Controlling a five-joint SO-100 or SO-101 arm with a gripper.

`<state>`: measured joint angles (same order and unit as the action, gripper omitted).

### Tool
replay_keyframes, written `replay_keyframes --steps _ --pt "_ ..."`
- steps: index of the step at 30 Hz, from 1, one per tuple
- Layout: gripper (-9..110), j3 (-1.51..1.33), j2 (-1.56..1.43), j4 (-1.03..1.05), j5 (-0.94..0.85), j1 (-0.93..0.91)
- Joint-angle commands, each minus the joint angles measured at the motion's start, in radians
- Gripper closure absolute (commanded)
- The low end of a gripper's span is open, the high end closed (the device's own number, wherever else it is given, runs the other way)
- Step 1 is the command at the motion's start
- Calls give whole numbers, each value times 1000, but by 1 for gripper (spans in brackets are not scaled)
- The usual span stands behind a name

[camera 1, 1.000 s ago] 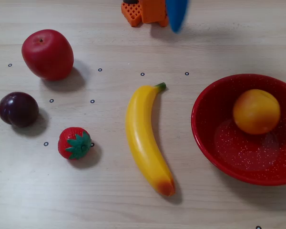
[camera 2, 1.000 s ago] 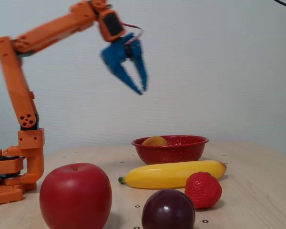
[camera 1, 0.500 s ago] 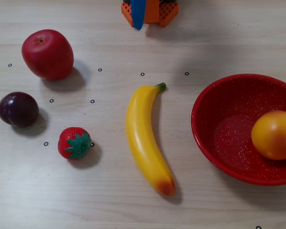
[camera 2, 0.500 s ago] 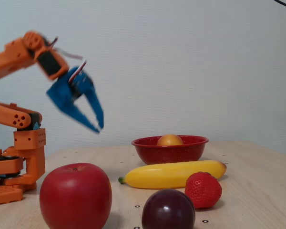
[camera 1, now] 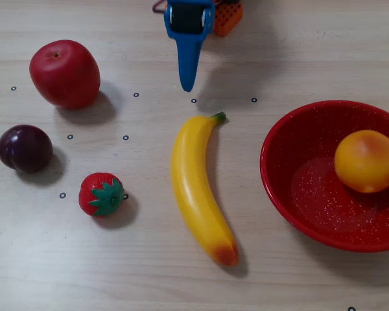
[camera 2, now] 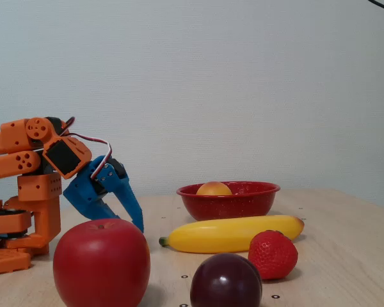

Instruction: Put the peach in the red bowl.

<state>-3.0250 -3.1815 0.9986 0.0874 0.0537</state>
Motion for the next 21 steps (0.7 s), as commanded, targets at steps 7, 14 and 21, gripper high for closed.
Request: replay_keyframes --steps 7,14,21 --pt "101 -21 -26 -72 -81 17" --pt "101 -21 -25 -67 -89 26" --pt "101 -21 -25 -67 -71 11"
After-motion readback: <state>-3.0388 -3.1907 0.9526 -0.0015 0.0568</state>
